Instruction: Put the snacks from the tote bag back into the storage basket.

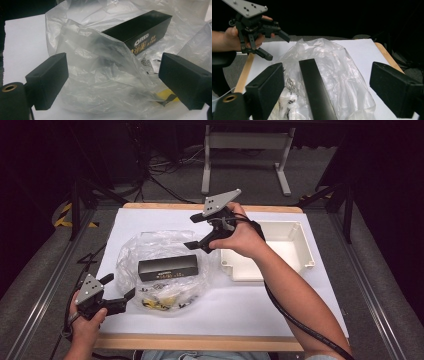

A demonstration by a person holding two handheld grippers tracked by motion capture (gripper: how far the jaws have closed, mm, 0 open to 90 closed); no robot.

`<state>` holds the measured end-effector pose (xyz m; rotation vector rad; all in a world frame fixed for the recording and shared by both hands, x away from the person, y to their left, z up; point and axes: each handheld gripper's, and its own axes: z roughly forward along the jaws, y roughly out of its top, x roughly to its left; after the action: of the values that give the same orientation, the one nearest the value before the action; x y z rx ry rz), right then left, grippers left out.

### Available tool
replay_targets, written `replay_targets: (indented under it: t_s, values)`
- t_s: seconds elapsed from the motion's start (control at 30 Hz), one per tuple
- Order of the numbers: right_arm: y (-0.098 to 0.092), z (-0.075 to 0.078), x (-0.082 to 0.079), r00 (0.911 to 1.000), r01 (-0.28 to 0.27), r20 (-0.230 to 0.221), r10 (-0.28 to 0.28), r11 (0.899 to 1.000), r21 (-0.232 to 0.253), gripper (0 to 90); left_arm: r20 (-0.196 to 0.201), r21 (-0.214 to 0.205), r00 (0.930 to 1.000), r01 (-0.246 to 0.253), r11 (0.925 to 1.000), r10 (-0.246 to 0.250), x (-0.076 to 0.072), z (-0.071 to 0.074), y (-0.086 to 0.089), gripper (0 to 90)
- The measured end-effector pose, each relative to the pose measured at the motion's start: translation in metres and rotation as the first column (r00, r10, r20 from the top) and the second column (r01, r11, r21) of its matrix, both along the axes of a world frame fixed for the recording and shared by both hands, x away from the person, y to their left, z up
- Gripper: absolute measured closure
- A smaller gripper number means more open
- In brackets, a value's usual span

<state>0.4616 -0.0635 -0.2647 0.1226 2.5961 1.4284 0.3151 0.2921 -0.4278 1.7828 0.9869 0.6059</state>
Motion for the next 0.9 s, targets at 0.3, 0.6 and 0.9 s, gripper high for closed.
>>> replay_targets:
  t_s: [0.3,0.6,0.9]
  values:
    - [0.023,-0.015,0.012,0.9988,-0.032,0.039,0.031,0.999,0.019,18.2,0.003,-0.009,1.0000,-0.001,1.0000,0.001,0.000,0.000,0.001,10.2]
    - [0.042,-0.032,0.021,0.9976,-0.049,0.050,0.048,0.999,0.004,20.7,0.008,-0.009,1.0000,0.000,1.0000,0.000,0.000,0.001,0.002,10.1]
    - [0.052,-0.055,0.026,0.9983,-0.058,-0.004,0.058,0.998,-0.009,20.3,0.006,-0.019,1.0000,0.000,0.9998,0.000,0.000,0.001,0.002,10.0]
